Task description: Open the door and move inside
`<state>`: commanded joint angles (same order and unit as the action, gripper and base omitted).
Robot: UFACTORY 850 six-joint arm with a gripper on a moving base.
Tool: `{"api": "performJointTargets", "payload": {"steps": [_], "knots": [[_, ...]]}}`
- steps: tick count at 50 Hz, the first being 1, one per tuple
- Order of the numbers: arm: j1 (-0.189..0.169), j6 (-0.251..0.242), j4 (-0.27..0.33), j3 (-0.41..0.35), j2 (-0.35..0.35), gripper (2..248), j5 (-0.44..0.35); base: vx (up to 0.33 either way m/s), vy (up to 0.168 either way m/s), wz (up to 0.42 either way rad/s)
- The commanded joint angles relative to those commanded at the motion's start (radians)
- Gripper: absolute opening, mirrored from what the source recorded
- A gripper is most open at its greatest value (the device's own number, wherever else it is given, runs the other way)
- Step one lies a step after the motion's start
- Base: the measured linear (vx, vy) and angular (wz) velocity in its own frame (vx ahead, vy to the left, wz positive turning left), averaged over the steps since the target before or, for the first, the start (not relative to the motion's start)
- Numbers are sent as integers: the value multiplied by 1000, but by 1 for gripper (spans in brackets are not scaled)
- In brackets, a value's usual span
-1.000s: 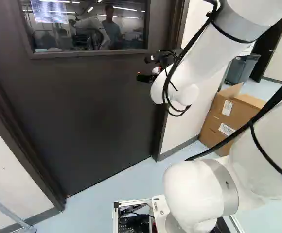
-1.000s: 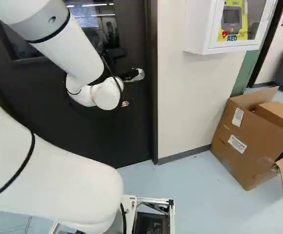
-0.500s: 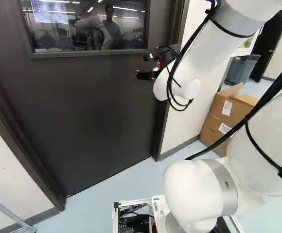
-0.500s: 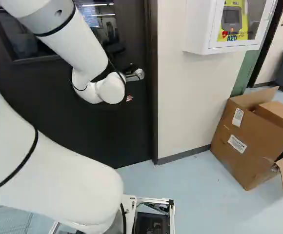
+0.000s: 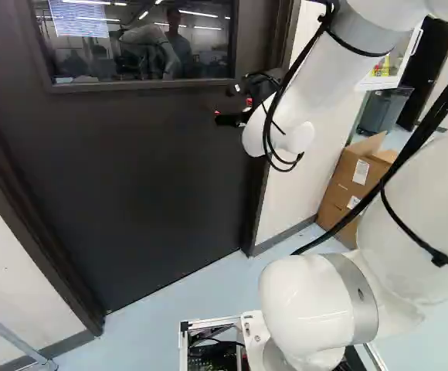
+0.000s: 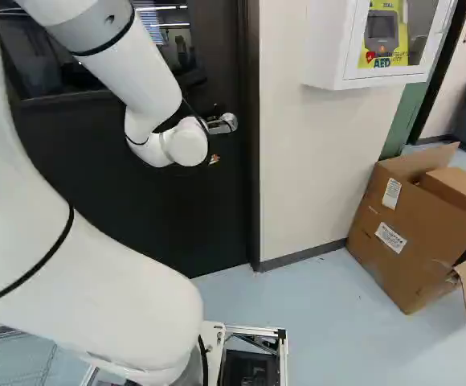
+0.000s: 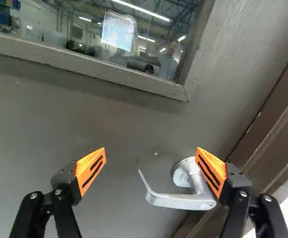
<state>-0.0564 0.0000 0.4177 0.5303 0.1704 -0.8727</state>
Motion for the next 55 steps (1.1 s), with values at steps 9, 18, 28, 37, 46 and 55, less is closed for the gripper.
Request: {"api": "performJointTargets", "payload": {"steps": [9, 18, 28, 37, 46, 55], "knots": [[7, 0, 0, 22, -24, 247, 0, 0, 0, 0], [18, 0, 0, 32, -41, 247, 0, 0, 0, 0], [32, 0, 0, 30, -59, 247, 0, 0, 0, 0], [44, 0, 0, 26, -77, 247, 0, 0, 0, 0], [57, 0, 0, 23, -95, 247, 0, 0, 0, 0], [69, 0, 0, 21, -115, 247, 0, 0, 0, 0]]}}
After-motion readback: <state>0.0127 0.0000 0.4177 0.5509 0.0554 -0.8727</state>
